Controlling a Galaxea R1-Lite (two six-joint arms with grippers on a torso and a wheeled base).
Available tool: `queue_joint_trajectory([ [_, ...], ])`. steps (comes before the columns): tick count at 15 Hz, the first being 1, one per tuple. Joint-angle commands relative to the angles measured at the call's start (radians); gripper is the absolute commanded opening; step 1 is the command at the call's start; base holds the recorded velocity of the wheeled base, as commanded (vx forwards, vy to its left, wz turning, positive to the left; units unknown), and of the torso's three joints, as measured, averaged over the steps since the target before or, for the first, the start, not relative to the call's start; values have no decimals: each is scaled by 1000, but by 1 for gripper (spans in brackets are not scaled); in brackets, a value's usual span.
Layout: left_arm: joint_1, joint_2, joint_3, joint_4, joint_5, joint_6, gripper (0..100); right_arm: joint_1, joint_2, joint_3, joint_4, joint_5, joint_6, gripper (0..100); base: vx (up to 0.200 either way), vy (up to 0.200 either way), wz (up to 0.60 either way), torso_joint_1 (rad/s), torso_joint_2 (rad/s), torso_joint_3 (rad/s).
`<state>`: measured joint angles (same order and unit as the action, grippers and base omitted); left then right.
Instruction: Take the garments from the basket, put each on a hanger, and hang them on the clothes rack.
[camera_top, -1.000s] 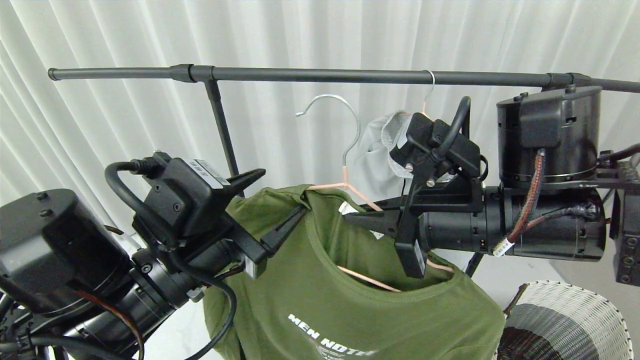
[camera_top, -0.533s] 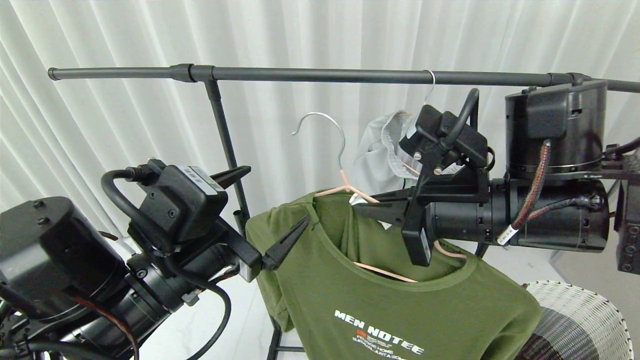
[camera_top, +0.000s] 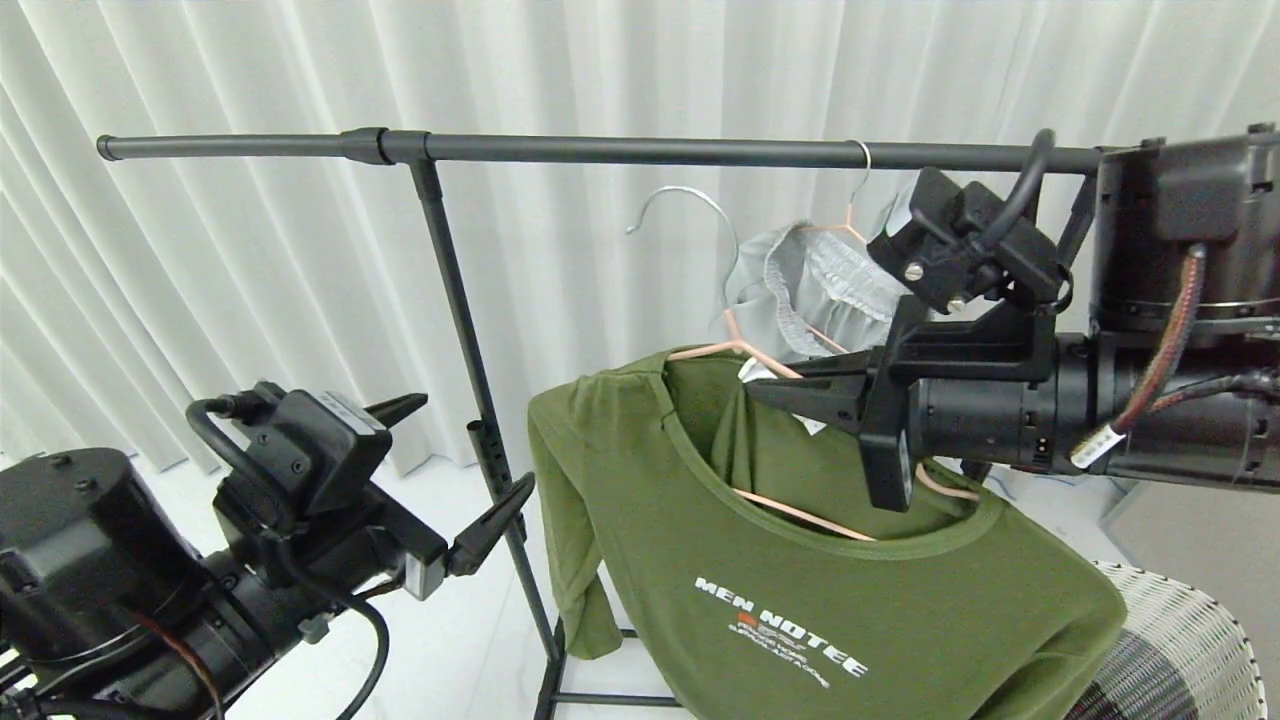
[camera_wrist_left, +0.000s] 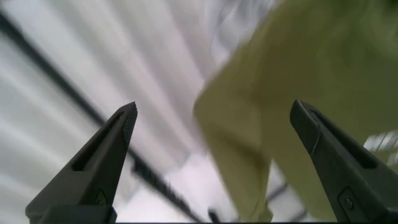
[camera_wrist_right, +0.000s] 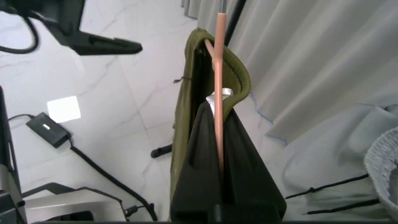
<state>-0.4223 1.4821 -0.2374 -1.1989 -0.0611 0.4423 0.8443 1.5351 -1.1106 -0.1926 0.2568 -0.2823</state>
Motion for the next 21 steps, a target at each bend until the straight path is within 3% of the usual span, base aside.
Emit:
queue_joint_trajectory([
  [1, 60, 55, 44, -1, -9, -10, 100, -1, -33, 3, 1, 1, 0, 0, 0, 0, 0, 0, 0, 0],
  [2, 117, 141, 47, -1, -31, -19, 100, 1, -56, 0, 15, 2, -1, 0, 0, 0, 0, 0, 0, 0],
  [4, 139, 190, 38, -1, -75, -19, 100, 10, -73, -1, 19, 4, -1, 0, 0, 0, 0, 0, 0, 0],
  [5, 160, 241, 27, -1, -134, -20, 100, 36, -92, -1, 42, 4, -1, 0, 0, 0, 0, 2, 2, 66],
  [11, 192, 296, 4, -1, -223, -22, 100, 95, -105, -15, 59, 1, -1, 0, 0, 0, 0, 0, 0, 0],
  [12, 192, 299, 4, -1, -223, -22, 0, 95, -105, -15, 59, 1, -1, 0, 0, 0, 0, 0, 0, 0],
  [19, 366, 308, 46, -1, -217, -7, 0, 90, -105, -17, 59, -2, 2, 0, 0, 0, 0, 0, 0, 0],
  [21, 379, 308, 49, -1, -217, -5, 0, 90, -105, -17, 59, -2, 2, 0, 0, 0, 0, 0, 0, 0],
])
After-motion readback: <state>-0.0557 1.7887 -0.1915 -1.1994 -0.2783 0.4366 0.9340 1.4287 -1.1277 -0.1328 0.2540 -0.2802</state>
